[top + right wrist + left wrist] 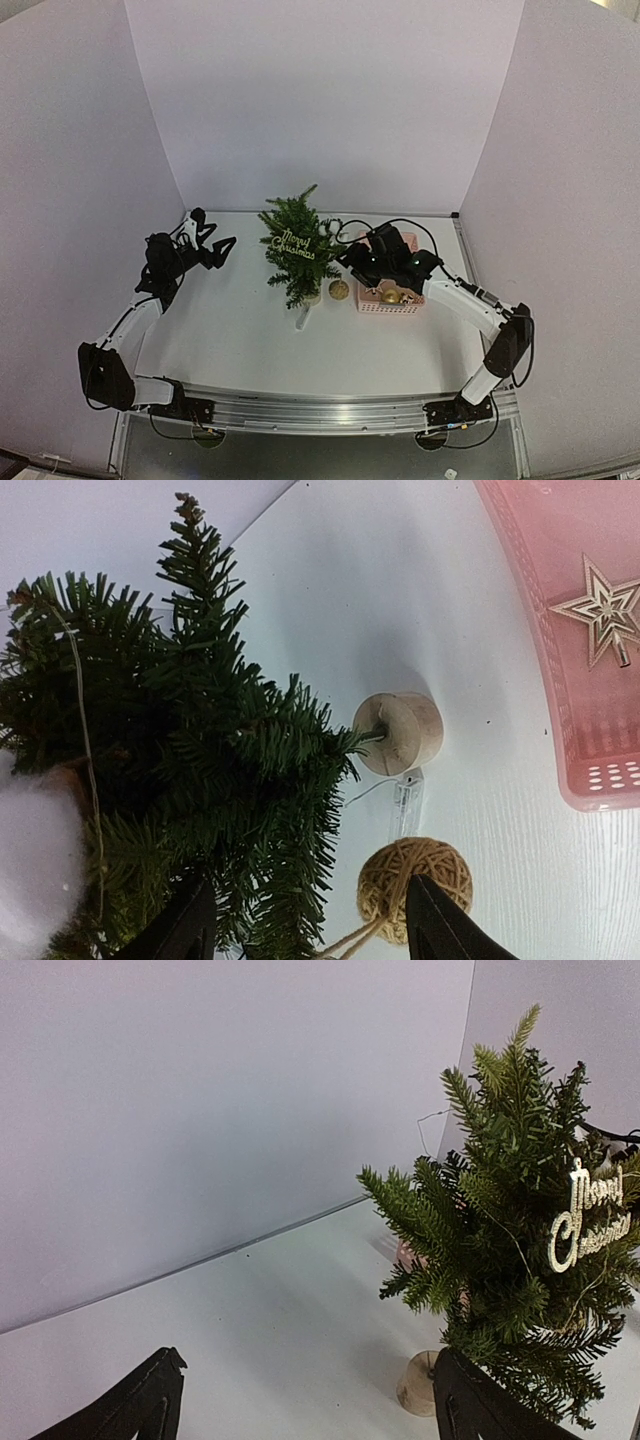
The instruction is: Decorate the small christmas tree
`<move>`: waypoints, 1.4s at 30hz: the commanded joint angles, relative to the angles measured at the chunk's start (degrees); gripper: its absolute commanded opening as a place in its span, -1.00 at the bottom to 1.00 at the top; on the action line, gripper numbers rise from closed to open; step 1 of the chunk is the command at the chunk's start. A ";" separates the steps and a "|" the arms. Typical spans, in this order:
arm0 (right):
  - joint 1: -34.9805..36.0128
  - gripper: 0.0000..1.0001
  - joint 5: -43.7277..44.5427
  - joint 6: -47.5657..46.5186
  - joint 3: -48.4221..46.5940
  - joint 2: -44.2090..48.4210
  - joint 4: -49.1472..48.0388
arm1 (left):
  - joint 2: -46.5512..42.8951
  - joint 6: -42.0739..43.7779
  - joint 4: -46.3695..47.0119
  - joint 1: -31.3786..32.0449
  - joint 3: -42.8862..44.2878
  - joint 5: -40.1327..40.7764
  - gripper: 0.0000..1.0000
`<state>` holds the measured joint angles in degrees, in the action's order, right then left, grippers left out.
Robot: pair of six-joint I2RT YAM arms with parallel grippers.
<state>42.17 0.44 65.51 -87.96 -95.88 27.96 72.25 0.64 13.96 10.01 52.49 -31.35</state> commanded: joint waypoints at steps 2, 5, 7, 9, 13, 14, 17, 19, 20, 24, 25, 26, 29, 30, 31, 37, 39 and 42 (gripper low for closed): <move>0.39 0.26 0.04 -1.06 0.65 2.76 1.33 | -1.76 0.94 0.99 -0.29 1.05 -0.01 0.73; 0.37 0.26 0.02 -1.41 0.39 3.05 1.96 | -1.69 0.94 1.00 -0.29 1.24 -0.16 0.73; 0.39 0.26 0.01 -2.00 0.12 3.36 2.20 | -1.67 0.94 0.99 -0.31 1.29 -0.26 0.73; 0.37 0.28 -1.82 -3.17 -0.35 3.56 2.23 | -1.68 0.87 0.99 -0.27 1.25 -0.27 0.73; 0.35 0.29 -4.69 -6.43 -1.55 3.80 2.74 | -1.67 0.82 1.07 -0.32 1.37 -0.44 0.73; 0.33 0.29 -5.16 -6.90 -1.36 4.27 2.84 | -1.67 0.83 1.07 -0.34 1.34 -0.41 0.73; 0.14 0.35 -5.95 -8.24 -0.28 6.15 3.16 | -1.70 0.85 1.08 -0.32 1.12 -0.30 0.73; -0.47 0.38 -6.43 -8.74 0.13 7.28 3.41 | -1.58 0.78 1.10 -0.27 1.04 -0.45 0.73; -0.79 0.40 -6.50 -8.90 0.28 7.73 3.69 | -1.51 0.72 1.19 -0.28 1.04 -0.54 0.73; -2.46 0.43 -6.40 -9.05 1.17 9.68 4.75 | -1.14 0.50 1.65 -0.33 1.00 -0.55 0.73; -2.99 0.44 -6.41 -9.14 1.42 10.17 5.04 | -1.12 0.50 1.69 -0.31 1.01 -0.45 0.73; -3.59 0.46 -6.46 -9.27 1.67 10.60 5.37 | -1.13 0.50 1.69 -0.28 1.04 -0.37 0.74; -5.86 0.50 -6.52 -9.50 2.17 11.69 6.56 | -1.14 0.46 1.63 -0.31 0.90 -0.03 0.74; -6.76 0.51 -6.56 -9.53 2.40 11.97 7.04 | -1.13 0.37 1.61 -0.27 0.84 0.14 0.75; -7.90 0.51 -6.58 -9.50 2.67 12.16 7.57 | -1.11 0.21 1.62 -0.28 0.76 0.38 0.75; -15.97 0.40 -6.03 -11.83 3.15 9.57 12.84 | -0.94 -1.84 0.96 -0.34 -0.07 2.96 0.76; -18.01 0.33 -6.07 -15.70 1.05 5.59 15.33 | -0.83 -2.13 0.45 -0.33 -0.40 4.05 0.76; -19.77 0.23 -6.38 -21.94 -5.21 -3.28 21.64 | -0.39 -1.74 -1.08 -0.37 -0.10 5.58 0.76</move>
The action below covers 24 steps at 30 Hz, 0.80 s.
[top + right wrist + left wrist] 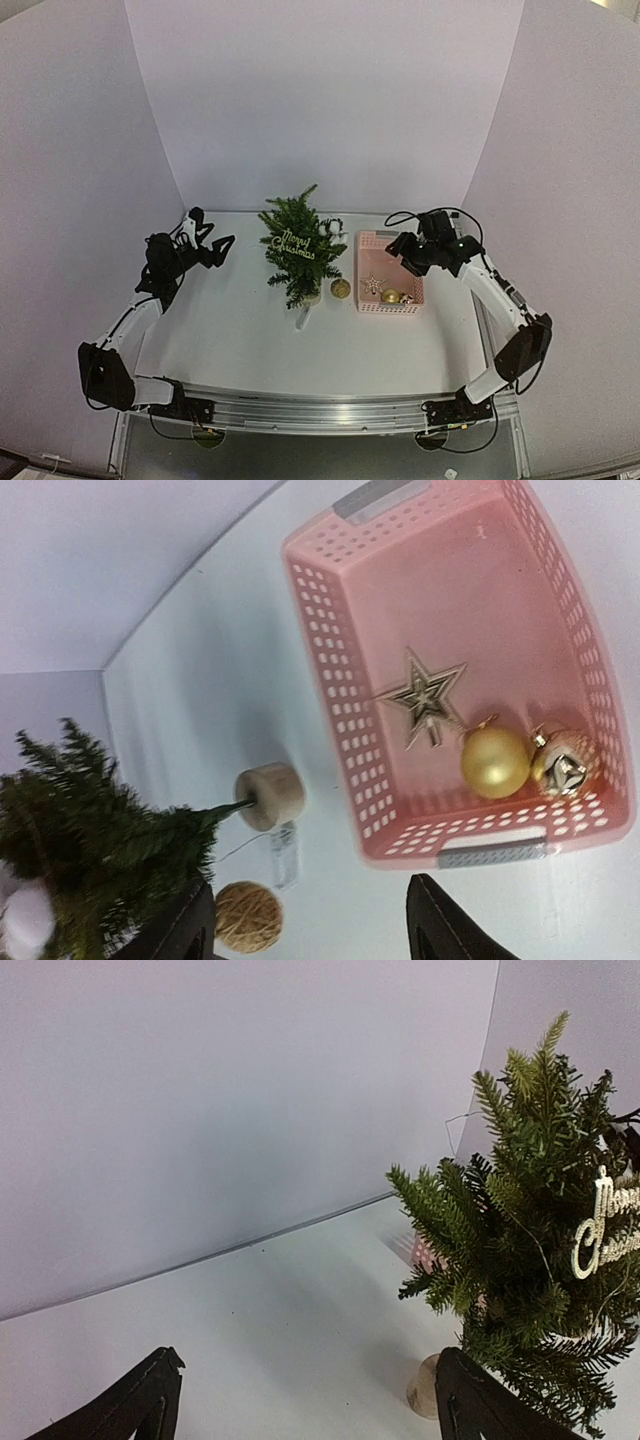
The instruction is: Decorate the small christmas tree
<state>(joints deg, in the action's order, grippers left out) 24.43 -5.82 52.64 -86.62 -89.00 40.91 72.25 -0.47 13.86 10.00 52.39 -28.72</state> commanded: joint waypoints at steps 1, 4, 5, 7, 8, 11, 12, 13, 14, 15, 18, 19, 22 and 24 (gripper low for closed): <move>-2.45 0.20 -0.12 -10.84 -9.22 -12.78 11.69 | -0.22 -0.47 -1.55 -0.40 0.20 3.44 0.76; -3.29 0.20 1.17 -15.14 -16.26 -19.82 20.74 | 0.39 -0.16 -2.82 -0.63 0.63 4.65 0.76; -3.33 0.26 1.97 -16.21 -18.45 -22.27 24.20 | 0.74 -0.15 -3.00 -0.70 0.73 4.96 0.77; -3.37 0.37 2.94 -18.25 -21.51 -26.49 28.85 | 1.44 -0.35 -3.19 -0.84 0.88 5.58 0.77; -3.35 0.42 2.92 -18.88 -22.49 -27.92 30.57 | 1.86 -0.48 -3.14 -0.89 0.98 5.69 0.77; -3.37 0.52 2.35 -20.05 -23.30 -31.33 31.79 | 2.92 -0.59 -2.87 -0.99 1.33 5.69 0.77; -3.37 0.53 2.39 -20.37 -23.49 -32.07 31.83 | 3.23 -0.59 -2.82 -1.04 1.50 5.61 0.77; -3.36 0.53 2.46 -20.75 -23.75 -32.81 31.86 | 3.53 -0.59 -2.80 -1.09 1.64 5.56 0.77; -3.36 0.53 2.42 -21.14 -24.03 -33.58 31.89 | 3.86 -0.55 -2.78 -1.15 1.78 5.50 0.77; -3.39 0.52 2.24 -21.52 -24.30 -34.29 31.97 | 4.11 -0.48 -2.74 -1.24 1.89 5.42 0.77; -3.37 0.48 1.93 -22.31 -24.76 -36.40 32.50 | 4.71 -0.49 -2.56 -1.64 2.05 5.10 0.77; -3.41 0.45 2.01 -22.32 -24.91 -36.98 32.75 | 4.85 -0.50 -2.53 -1.70 2.14 5.05 0.77; -3.23 0.41 1.44 -22.25 -25.84 -38.37 33.27 | 5.16 -0.59 -2.52 -1.78 2.16 4.70 0.77; -2.98 0.41 1.56 -22.27 -26.27 -38.77 33.39 | 5.34 -0.59 -2.50 -1.84 2.18 4.51 0.77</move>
<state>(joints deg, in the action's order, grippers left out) 21.15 -4.14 31.42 -110.26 -126.29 71.66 77.07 -0.49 10.50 8.54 52.38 -23.83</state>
